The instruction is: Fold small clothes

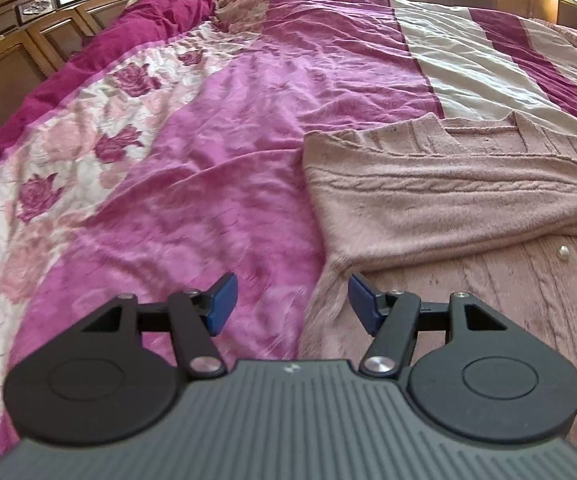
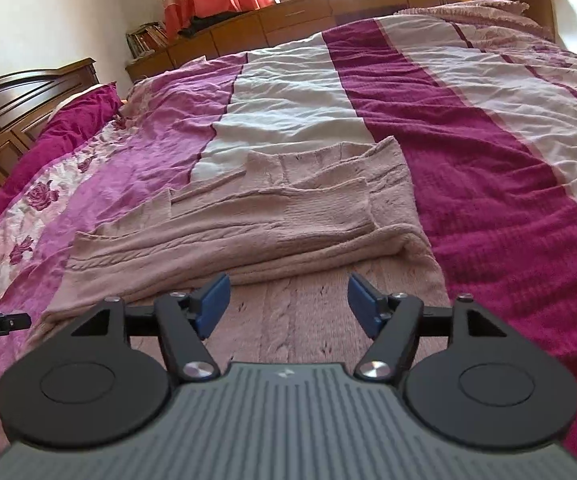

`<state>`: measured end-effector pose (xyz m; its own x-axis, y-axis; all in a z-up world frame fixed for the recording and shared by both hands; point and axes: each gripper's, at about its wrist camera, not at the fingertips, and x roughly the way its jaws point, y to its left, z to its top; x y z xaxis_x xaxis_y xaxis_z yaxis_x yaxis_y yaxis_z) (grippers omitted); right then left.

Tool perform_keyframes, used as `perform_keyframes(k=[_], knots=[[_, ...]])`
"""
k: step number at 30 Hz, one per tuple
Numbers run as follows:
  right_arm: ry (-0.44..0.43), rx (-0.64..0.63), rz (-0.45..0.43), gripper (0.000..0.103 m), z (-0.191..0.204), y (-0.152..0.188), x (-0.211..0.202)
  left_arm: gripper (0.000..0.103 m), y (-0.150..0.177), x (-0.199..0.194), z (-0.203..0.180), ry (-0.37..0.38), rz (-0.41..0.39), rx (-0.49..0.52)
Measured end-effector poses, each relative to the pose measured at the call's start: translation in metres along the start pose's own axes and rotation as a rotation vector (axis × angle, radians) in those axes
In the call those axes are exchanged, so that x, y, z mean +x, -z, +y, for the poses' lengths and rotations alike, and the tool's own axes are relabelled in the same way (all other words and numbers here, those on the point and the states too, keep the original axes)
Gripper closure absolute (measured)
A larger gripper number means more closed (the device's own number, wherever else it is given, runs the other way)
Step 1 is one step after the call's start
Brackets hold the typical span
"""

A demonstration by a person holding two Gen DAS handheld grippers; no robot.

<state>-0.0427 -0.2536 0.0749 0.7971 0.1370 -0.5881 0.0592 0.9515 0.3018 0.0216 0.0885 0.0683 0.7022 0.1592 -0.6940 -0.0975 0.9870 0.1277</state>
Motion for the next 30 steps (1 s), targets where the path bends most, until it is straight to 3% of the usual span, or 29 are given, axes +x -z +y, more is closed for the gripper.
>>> perform_keyframes(k=[11, 24, 30], knots=[[-0.011, -0.007, 0.024, 0.024, -0.004, 0.022, -0.035, 0.040, 0.025, -0.033, 0.018, -0.041, 0.046, 0.042], [0.037, 0.012, 0.083, 0.022, -0.023, 0.049, -0.052, 0.040, 0.057, -0.034, 0.017, 0.090, 0.195, -0.074], [0.055, 0.014, 0.103, 0.021, -0.030, 0.058, -0.057, 0.040, 0.065, -0.034, 0.009, 0.127, 0.210, -0.062]])
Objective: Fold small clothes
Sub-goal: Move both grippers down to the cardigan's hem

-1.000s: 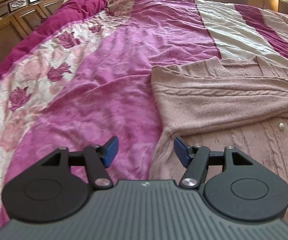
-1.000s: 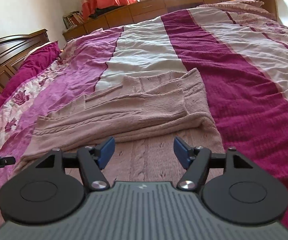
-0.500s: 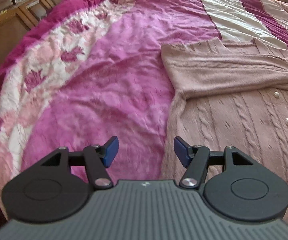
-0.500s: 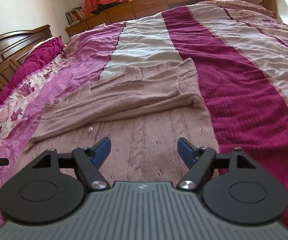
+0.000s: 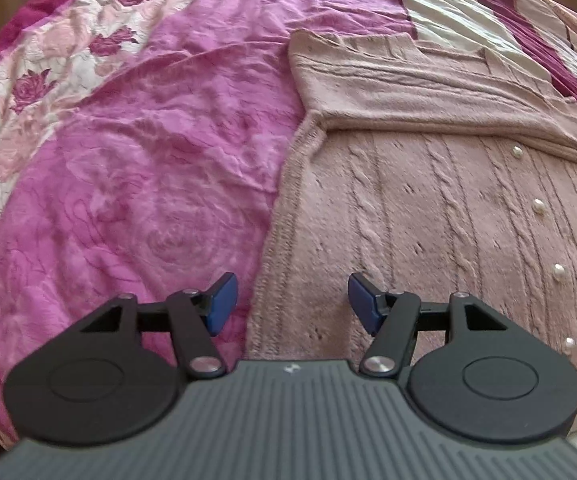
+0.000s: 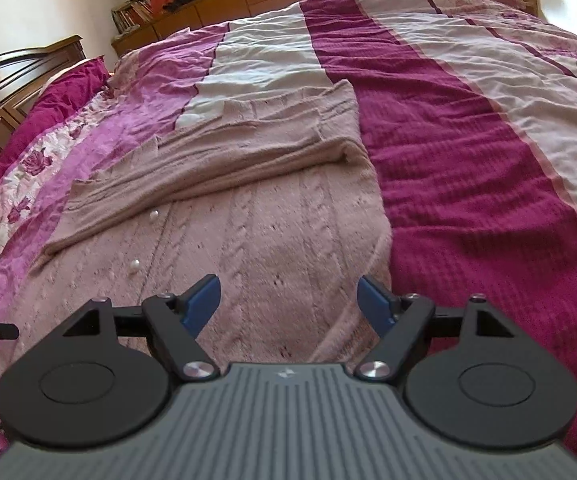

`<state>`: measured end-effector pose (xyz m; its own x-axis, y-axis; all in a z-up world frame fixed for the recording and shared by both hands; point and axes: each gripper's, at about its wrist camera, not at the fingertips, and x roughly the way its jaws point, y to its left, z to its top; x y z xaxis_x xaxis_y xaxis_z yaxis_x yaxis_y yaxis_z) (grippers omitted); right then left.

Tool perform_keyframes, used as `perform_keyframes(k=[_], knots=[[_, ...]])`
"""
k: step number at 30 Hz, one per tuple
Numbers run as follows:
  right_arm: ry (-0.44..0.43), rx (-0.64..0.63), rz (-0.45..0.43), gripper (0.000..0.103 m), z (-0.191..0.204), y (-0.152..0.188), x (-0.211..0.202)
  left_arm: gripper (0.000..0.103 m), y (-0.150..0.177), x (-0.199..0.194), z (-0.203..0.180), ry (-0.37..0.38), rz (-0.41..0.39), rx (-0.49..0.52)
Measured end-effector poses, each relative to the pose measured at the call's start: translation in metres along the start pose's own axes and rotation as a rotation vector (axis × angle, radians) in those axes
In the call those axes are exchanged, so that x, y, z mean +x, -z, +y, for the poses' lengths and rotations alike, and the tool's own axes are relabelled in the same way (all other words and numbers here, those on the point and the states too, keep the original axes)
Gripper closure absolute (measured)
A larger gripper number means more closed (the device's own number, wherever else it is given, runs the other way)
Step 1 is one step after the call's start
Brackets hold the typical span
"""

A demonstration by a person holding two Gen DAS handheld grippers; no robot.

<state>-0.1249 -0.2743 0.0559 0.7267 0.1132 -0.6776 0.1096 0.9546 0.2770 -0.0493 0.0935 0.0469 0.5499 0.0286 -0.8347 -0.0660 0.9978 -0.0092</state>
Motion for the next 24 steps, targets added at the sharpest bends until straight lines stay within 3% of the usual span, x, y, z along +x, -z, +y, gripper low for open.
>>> perform_keyframes(k=[11, 20, 24], knots=[[0.045, 0.002, 0.034, 0.018, -0.009, 0.014, -0.005, 0.040, 0.013, -0.001, 0.004, 0.006, -0.004, 0.003], [0.070, -0.014, 0.075, 0.018, -0.010, 0.021, 0.000, 0.040, 0.021, -0.008, 0.014, -0.073, -0.029, 0.003], [0.050, 0.001, 0.097, 0.018, -0.009, 0.021, 0.005, 0.040, 0.026, -0.005, 0.018, -0.013, 0.009, -0.034]])
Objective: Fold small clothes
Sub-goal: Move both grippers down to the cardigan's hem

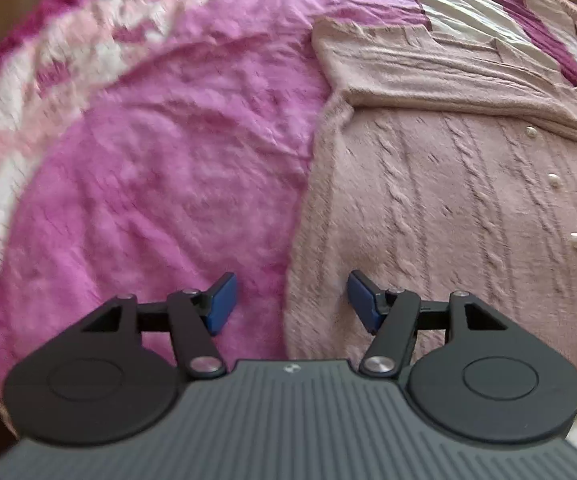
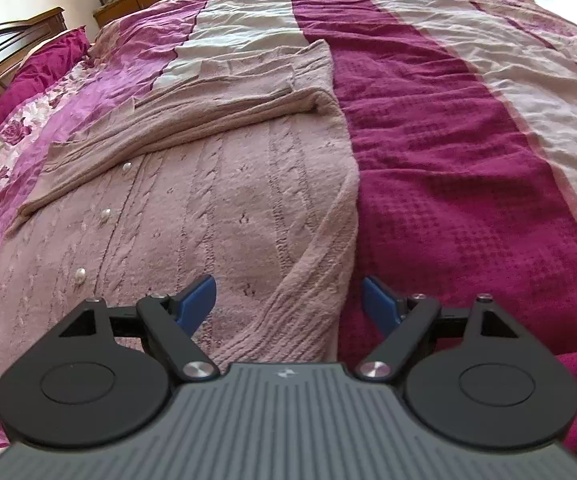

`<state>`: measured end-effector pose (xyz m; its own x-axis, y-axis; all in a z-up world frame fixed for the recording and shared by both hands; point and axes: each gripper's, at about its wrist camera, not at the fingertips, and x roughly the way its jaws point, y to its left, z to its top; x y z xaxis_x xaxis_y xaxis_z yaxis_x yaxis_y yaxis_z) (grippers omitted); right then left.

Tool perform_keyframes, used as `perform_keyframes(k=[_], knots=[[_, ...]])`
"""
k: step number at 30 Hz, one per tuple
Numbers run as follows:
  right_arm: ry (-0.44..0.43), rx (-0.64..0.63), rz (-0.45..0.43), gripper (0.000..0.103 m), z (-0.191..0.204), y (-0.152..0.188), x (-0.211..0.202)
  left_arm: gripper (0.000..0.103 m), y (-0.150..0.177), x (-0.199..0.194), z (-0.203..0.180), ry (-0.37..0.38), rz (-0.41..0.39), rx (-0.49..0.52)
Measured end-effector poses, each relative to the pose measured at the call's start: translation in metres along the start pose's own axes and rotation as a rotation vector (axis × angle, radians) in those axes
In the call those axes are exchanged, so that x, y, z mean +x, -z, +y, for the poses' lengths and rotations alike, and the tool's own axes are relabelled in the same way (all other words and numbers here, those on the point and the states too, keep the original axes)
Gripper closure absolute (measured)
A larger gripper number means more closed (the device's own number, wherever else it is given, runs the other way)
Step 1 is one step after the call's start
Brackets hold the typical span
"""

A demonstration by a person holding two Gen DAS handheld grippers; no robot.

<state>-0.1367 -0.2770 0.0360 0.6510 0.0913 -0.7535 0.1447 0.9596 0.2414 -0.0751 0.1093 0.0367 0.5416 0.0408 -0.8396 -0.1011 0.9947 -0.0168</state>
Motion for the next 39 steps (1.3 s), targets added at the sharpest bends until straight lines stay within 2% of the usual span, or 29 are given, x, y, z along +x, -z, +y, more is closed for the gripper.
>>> perform_keyframes(k=[2, 4, 9, 25, 28, 31, 34, 39], knots=[[-0.002, 0.006, 0.010, 0.017, 0.001, 0.000, 0.003, 0.040, 0.003, 0.002, 0.003, 0.070, 0.016, -0.058], [0.012, -0.015, 0.016, 0.017, 0.003, 0.002, 0.005, 0.040, 0.005, 0.002, 0.002, 0.096, 0.011, -0.073], [0.087, -0.056, 0.020, 0.017, 0.006, 0.005, 0.001, 0.040, 0.003, 0.002, -0.002, 0.097, 0.010, -0.064], [0.283, -0.057, 0.045, 0.017, -0.038, 0.008, -0.036, 0.040, 0.002, 0.004, -0.002, 0.094, 0.014, -0.060], [0.251, -0.036, 0.018, 0.017, -0.038, 0.004, -0.041, 0.040, 0.002, 0.004, -0.003, 0.085, 0.009, -0.051], [0.126, -0.008, -0.003, 0.017, -0.035, 0.000, -0.040, 0.039, 0.003, 0.005, -0.006, 0.071, 0.001, -0.035], [0.034, 0.028, 0.039, 0.017, -0.033, -0.002, -0.028, 0.039, 0.004, 0.004, -0.006, 0.068, -0.003, -0.027], [0.005, 0.004, 0.080, 0.018, -0.032, 0.008, -0.017, 0.035, 0.007, 0.006, -0.003, 0.067, 0.013, -0.037]])
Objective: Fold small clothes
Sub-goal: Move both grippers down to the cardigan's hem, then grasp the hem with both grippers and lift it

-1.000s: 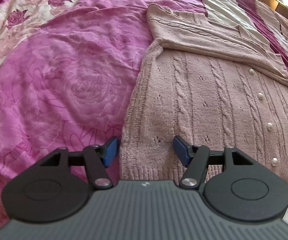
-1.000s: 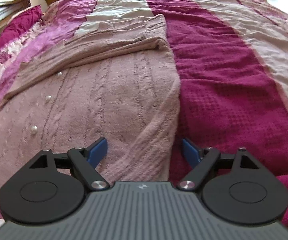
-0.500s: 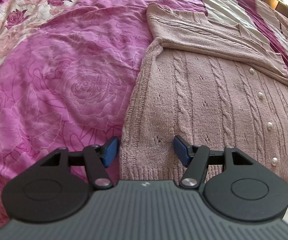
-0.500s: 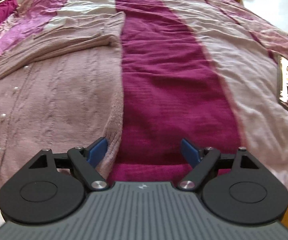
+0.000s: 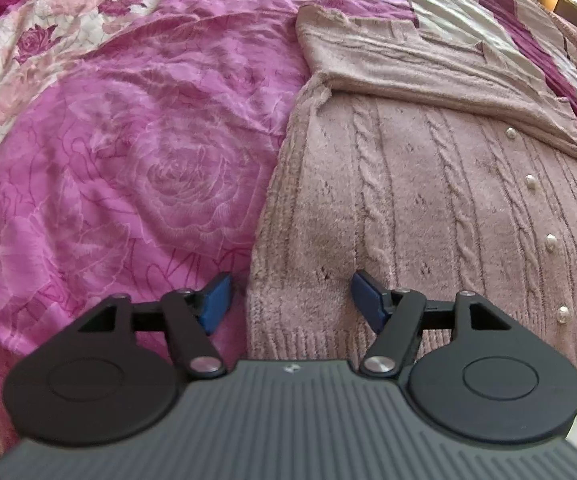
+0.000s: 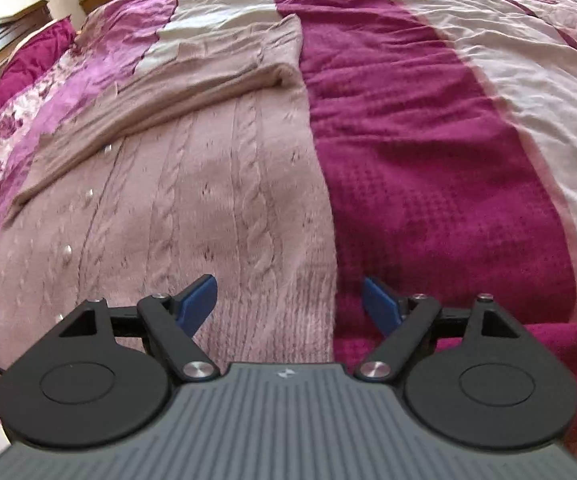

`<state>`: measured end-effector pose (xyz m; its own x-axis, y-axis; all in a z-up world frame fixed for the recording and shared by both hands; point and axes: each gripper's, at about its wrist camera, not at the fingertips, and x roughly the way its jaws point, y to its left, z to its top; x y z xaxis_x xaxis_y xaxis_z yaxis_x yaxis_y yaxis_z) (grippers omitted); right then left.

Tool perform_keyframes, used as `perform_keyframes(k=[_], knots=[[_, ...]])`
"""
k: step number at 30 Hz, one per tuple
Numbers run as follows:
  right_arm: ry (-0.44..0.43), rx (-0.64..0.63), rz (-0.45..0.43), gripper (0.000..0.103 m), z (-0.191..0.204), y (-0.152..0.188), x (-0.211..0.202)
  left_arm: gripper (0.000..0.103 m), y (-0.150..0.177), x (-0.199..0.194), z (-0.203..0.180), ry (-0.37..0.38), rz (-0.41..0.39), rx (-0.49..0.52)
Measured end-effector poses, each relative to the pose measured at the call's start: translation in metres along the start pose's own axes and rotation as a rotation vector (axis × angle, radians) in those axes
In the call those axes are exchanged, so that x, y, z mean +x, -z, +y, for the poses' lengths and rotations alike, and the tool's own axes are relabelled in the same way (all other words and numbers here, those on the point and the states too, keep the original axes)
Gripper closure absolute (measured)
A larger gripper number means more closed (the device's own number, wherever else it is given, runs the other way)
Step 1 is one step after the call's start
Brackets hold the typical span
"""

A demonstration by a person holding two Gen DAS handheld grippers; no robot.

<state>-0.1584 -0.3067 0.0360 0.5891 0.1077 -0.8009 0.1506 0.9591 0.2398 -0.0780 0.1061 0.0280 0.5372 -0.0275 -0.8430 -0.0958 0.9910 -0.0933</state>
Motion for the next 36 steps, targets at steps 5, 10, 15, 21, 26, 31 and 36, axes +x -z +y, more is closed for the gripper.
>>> perform_keyframes(k=[5, 10, 15, 21, 26, 31, 36], knots=[[-0.096, -0.011, 0.041, 0.021, -0.003, 0.006, 0.001, 0.036, 0.001, 0.000, -0.001, 0.013, 0.010, 0.014], [-0.136, -0.016, 0.026, 0.029, -0.006, 0.006, 0.002, 0.038, 0.002, 0.003, -0.002, 0.043, -0.006, 0.033], [-0.177, 0.003, 0.021, 0.047, -0.013, 0.004, 0.003, 0.055, 0.001, 0.002, -0.007, 0.065, 0.005, 0.030], [-0.159, -0.044, 0.025, 0.073, -0.008, 0.000, 0.006, 0.081, 0.001, 0.002, -0.005, 0.110, -0.008, -0.001], [-0.232, 0.043, 0.008, 0.092, -0.018, -0.004, 0.006, 0.091, -0.001, 0.001, 0.005, 0.185, -0.020, -0.101], [-0.347, 0.139, -0.074, 0.093, -0.022, -0.009, -0.001, 0.092, -0.008, -0.010, 0.014, 0.267, -0.074, -0.192], [-0.430, 0.230, -0.192, 0.094, -0.025, -0.025, -0.008, 0.092, -0.029, -0.032, 0.012, 0.318, -0.193, -0.224]])
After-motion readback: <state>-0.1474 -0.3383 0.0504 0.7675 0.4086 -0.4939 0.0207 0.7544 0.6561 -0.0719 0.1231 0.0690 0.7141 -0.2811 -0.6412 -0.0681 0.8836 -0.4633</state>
